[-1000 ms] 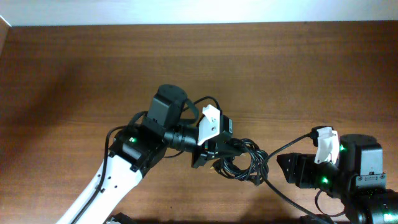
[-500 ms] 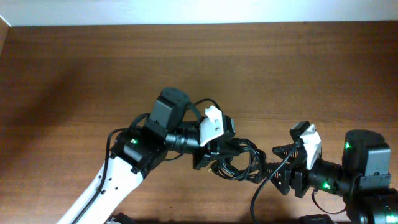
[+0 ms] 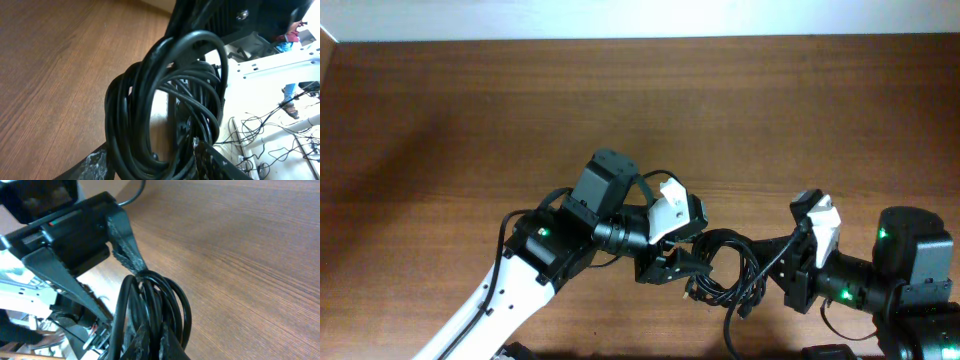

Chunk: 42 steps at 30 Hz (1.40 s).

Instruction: Untangle cables

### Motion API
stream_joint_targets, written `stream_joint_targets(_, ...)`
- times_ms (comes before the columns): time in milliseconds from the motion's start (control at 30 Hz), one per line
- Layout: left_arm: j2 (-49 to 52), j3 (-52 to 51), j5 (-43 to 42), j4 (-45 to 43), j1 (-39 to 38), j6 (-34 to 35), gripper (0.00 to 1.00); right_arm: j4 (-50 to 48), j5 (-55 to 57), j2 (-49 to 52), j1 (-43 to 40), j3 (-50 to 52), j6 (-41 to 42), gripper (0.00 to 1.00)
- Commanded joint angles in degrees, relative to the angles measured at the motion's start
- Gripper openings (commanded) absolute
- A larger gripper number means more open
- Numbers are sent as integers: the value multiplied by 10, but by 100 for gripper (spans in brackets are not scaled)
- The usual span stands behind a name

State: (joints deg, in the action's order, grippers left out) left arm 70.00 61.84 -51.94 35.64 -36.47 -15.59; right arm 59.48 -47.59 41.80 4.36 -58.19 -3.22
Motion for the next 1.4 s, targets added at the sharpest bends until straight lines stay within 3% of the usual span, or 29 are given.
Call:
stream_joint_targets(0, -7, 9, -5, 1, -2, -3, 52, -10, -20, -1, -3, -10, 7, 4)
stream_joint_targets(233, -7, 9, 6, 27, -2, -2, 51, -75, -50, -1, -3, -10, 36, 4)
stream_joint_targets(267, -7, 9, 43, 33, -2, 44, 52, -91, -63, -1, -3, -10, 42, 4)
stream_joint_targets(400, -7, 9, -23, -3, -2, 72, 60, -155, -98, -1, -3, -10, 85, 4)
stream_joint_targets(533, -7, 9, -6, -10, -2, 72, 64, -175, -122, -1, -3, -10, 94, 4)
stream_joint_targets(667, -10, 9, 12, 19, 36, 94, 87, -200, -122, -1, -3, -10, 109, 4)
stream_joint_targets(800, -11, 9, -16, -5, 74, 80, 100, -219, -139, -1, -3, -10, 128, 4)
stream_joint_targets(867, -11, 9, -93, -35, 72, 61, 99, -235, -156, -1, -3, -10, 132, 4)
stream_joint_targets(933, -11, 9, -98, -35, 62, 56, 99, -266, -165, -1, -3, -10, 160, 4)
stream_joint_targets(967, -11, 9, -98, -35, 56, 56, 98, -270, -165, -1, -3, -10, 160, 4)
stream_joint_targets(1000, -11, 9, -98, -35, 53, 56, 84, -270, -165, -1, -3, -10, 167, 4)
stream_joint_targets(1067, -11, 9, -98, -35, 53, 56, 72, -270, -165, -1, -3, -10, 173, 4)
stream_joint_targets(1167, -11, 9, -133, -55, 53, 56, 39, -269, -170, -1, -3, -10, 173, 4)
stream_joint_targets(1200, -11, 9, -146, -64, 51, 56, 37, -269, -174, -1, -3, -10, 173, 4)
stream_joint_targets(1233, -11, 9, -147, -74, 46, 56, 29, -267, -174, -1, -3, -10, 173, 4)
stream_joint_targets(1300, -11, 9, -147, -80, 44, 56, 2, -259, -173, -1, -3, -10, 172, 4)
stream_joint_targets(1367, -11, 9, -147, -79, 44, 56, 0, -254, -167, -1, -3, -10, 172, 4)
